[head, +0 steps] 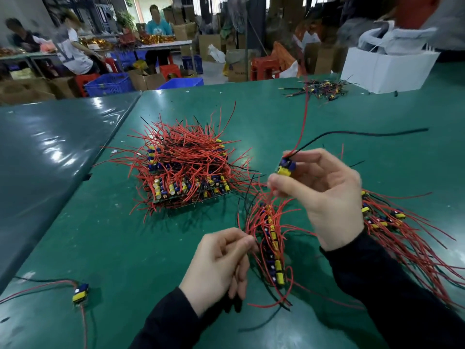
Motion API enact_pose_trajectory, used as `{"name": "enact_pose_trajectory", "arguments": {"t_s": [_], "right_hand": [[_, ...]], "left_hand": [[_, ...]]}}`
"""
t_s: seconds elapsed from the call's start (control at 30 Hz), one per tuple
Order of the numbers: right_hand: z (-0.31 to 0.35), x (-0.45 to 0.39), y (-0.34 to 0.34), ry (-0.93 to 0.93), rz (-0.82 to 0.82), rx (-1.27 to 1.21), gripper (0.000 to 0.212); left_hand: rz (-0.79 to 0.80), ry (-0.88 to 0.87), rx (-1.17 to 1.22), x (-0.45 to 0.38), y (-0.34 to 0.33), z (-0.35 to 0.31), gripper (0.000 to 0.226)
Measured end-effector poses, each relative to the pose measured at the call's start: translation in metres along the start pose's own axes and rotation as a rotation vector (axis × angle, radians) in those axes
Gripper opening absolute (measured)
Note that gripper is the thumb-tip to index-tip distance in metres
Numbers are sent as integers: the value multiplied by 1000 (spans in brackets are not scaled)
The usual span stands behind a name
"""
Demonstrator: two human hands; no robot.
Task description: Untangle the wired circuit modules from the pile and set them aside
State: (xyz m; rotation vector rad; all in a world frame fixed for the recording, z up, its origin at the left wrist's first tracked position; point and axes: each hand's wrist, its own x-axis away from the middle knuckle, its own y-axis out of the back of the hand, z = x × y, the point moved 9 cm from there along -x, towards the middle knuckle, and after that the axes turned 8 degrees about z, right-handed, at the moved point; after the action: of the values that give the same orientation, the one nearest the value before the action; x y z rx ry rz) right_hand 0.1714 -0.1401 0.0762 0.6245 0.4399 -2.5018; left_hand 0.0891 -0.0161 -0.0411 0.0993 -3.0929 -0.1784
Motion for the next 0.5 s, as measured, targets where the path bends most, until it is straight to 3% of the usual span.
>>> {"name": "enact_pose_trajectory", "arguments": {"t_s": [0.1,0.2,0.33,0.4,0.5], "right_hand": [[11,-21,45,-105,-76,52,27],[4,-35,91,-418,13,289,32],[-28,-18,133,-777,307,853,21],[-40,-12,141,-791,467,1238,22],[-42,-12,137,-719,614,1736,42]], "left_hand": [[151,39,-17,2,-9,1,17],[196,25,-61,3,-12,-5,23],[65,-46,13,2,5,-18,32],[-40,-42,67,1,17,-17,32],[-146,-26,111,1,28,-12,33]]}}
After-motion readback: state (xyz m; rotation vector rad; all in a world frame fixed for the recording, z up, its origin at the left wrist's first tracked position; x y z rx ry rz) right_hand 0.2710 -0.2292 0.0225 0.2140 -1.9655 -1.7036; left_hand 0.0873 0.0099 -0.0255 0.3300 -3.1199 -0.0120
